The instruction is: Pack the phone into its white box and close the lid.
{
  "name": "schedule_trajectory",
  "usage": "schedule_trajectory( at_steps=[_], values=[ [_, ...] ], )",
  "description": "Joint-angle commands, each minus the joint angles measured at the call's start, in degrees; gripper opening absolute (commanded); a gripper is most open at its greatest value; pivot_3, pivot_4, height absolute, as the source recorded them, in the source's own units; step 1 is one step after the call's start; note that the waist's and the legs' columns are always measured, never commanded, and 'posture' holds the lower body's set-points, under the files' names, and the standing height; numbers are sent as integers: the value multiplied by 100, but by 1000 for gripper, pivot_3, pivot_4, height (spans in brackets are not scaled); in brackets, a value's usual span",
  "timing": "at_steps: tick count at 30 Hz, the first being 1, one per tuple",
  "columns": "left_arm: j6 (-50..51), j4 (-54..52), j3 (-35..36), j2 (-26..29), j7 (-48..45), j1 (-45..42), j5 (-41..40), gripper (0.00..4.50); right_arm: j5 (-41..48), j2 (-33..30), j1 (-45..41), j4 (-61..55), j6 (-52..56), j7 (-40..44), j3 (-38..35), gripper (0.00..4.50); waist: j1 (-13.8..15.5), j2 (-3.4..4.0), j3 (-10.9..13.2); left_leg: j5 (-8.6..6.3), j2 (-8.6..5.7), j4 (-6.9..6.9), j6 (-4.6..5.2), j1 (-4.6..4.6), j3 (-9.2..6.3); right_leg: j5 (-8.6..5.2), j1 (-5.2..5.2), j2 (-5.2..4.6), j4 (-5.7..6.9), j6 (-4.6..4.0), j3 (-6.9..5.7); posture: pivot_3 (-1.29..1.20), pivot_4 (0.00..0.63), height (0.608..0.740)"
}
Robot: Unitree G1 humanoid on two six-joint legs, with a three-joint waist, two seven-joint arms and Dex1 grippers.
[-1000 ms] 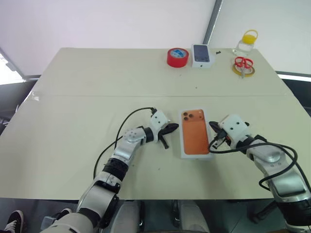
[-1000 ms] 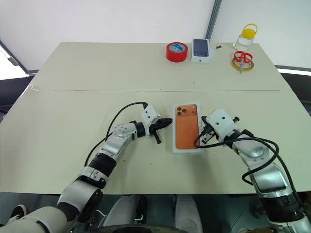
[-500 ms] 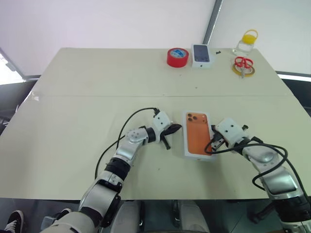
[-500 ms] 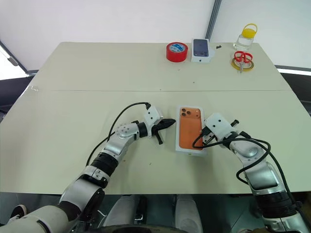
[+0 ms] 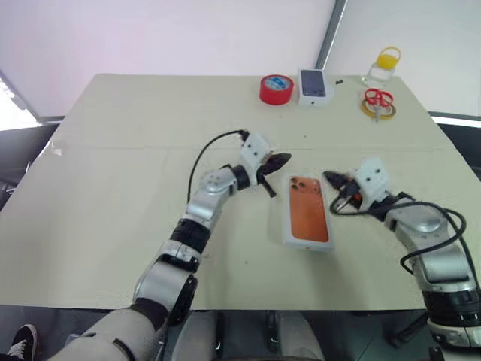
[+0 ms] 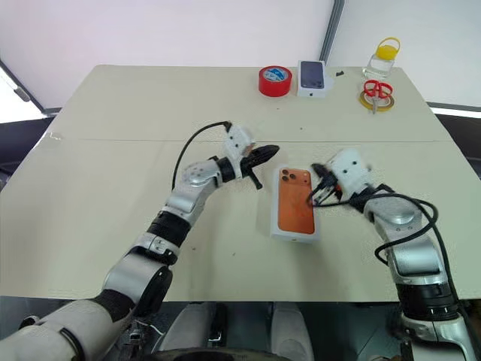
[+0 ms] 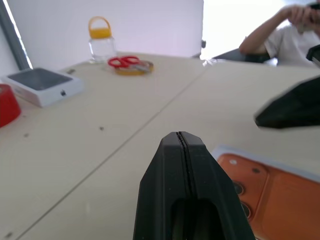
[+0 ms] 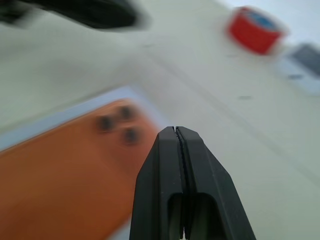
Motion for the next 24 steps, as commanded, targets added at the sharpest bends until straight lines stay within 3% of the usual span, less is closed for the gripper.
schedule_trajectory(
  at_steps=[1,6,8,11,16,24],
  values=[
    [17,352,-303,3,56,318,365,0,-421,-251,417,-77,-119,155,265,28,-34,-14,-11,-2,4,0,3,1,3,0,0,-2,-1,1,3,0,150,740],
    [415,69,-244,113,-336,611,177,0,-353,-140,504,-184,173,82,287,28,-17,-64,-51,-4,18,-1,2,56,-1,-15,59,-6,-13,-21,1,0,150,740],
    [608,-394,11,224,-687,698,-217,534,111,37,351,-251,492,164,54,544,-40,-65,-56,-5,24,-1,-1,105,-12,-25,114,-9,-23,-7,-14,0,150,740],
    [792,-1273,330,564,-967,837,-606,1727,672,215,125,-354,667,279,-356,1742,-60,-60,-49,-6,37,-4,-3,93,-10,-30,96,-7,-20,2,-15,0,150,740],
    [1365,-2813,959,1538,-1164,1376,-1163,4178,919,52,14,-202,257,521,-890,4320,-64,-49,-45,4,39,-13,-15,19,2,1,-13,2,25,-2,3,0,150,740],
    [2184,-4548,1770,3104,-1536,2613,-1849,4187,1545,-320,187,276,44,1310,-1665,4419,-33,-32,-34,8,37,-8,-21,8,3,-13,-14,-1,18,-28,3,0,150,740]
  ],
)
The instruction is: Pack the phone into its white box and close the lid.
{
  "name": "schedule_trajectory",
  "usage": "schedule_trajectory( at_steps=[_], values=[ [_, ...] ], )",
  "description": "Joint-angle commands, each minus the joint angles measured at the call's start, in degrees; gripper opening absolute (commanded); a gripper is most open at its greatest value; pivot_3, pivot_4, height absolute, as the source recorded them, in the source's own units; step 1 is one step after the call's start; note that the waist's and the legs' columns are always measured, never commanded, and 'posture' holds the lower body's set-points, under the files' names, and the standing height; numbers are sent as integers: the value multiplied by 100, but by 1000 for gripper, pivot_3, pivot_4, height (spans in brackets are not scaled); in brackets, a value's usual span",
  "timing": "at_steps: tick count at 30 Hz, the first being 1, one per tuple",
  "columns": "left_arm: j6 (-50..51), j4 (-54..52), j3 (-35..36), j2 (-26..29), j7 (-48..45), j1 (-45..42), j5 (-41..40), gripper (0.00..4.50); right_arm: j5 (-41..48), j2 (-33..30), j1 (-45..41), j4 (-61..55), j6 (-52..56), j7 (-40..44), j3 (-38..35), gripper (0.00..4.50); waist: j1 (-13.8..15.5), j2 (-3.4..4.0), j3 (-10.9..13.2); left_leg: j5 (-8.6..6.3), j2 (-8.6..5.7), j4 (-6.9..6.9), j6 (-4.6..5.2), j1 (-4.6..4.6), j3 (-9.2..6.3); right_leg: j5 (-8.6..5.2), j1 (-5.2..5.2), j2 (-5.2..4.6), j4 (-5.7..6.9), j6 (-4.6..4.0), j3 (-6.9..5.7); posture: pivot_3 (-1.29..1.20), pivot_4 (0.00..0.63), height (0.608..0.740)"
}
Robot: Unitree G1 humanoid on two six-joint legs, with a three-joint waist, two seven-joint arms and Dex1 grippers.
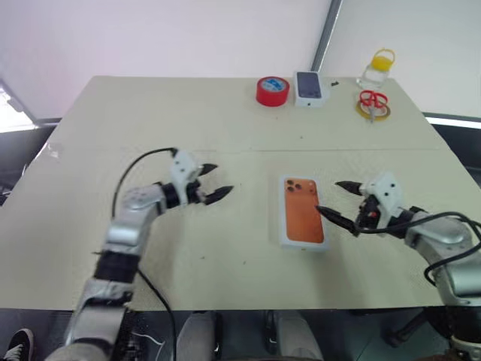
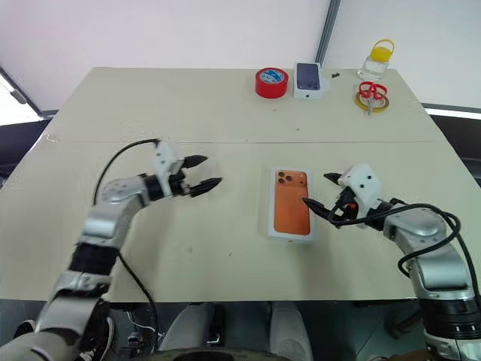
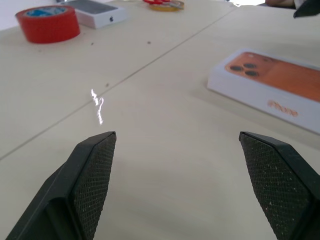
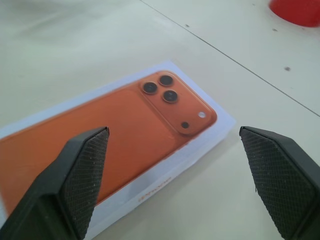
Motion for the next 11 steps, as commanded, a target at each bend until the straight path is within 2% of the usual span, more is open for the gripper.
schedule_trajectory(
  at_steps=[1,5,11],
  values=[
    [81,-613,339,403,-150,282,-261,4187,295,-202,104,119,-188,411,-411,4419,-1,0,0,0,-2,1,0,0,0,0,2,-1,-2,0,0,0,150,740],
    [171,-815,691,768,-267,792,-570,4187,346,-402,254,358,-417,868,-506,4419,-11,1,0,0,-2,4,0,3,4,0,6,-3,-7,0,3,0,150,740],
    [123,-924,948,1029,-80,1346,-566,4187,160,-495,35,851,-744,1024,-403,4419,-11,6,3,0,0,3,-1,6,6,1,4,-2,-4,-1,3,0,150,740]
  ],
)
